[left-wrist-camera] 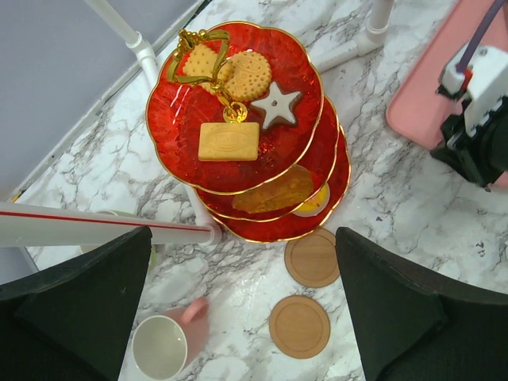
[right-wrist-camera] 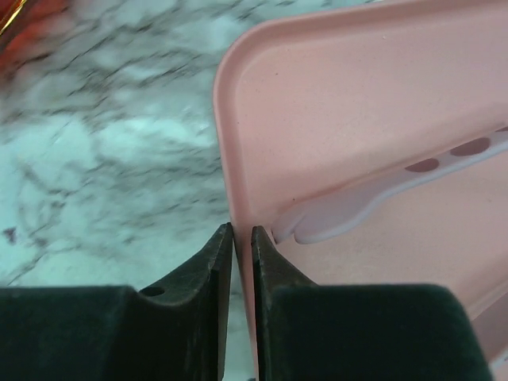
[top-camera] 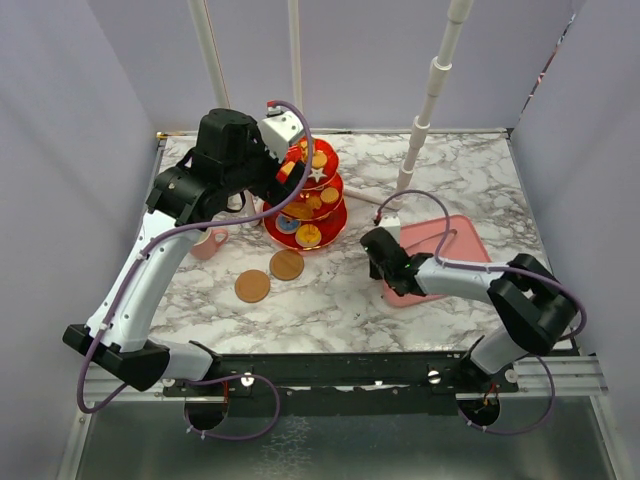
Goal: Serve the afternoon tea
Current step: Move the tray at the center of the board.
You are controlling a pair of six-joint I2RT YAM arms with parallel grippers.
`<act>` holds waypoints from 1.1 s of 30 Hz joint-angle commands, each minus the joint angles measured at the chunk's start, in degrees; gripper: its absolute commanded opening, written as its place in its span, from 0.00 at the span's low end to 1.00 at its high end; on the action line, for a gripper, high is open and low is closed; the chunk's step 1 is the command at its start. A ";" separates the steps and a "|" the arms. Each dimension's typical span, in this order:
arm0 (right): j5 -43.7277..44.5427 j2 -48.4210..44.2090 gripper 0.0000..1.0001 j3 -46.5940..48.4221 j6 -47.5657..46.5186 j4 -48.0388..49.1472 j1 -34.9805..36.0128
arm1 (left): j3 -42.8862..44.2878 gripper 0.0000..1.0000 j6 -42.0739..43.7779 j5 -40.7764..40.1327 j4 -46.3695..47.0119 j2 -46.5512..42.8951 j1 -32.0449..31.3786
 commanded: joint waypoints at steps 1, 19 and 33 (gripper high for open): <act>-6.03 -4.55 0.17 -1.29 -4.96 -3.44 -8.13 | 1.48 0.99 0.53 -0.67 -0.11 0.17 0.13; -7.18 -17.59 0.23 2.78 -4.67 -9.99 -18.32 | -0.11 0.99 1.26 1.33 -1.08 -0.21 0.03; -9.18 -0.62 0.47 9.42 -11.81 11.41 10.57 | 2.12 0.99 0.47 4.87 -2.64 0.13 0.17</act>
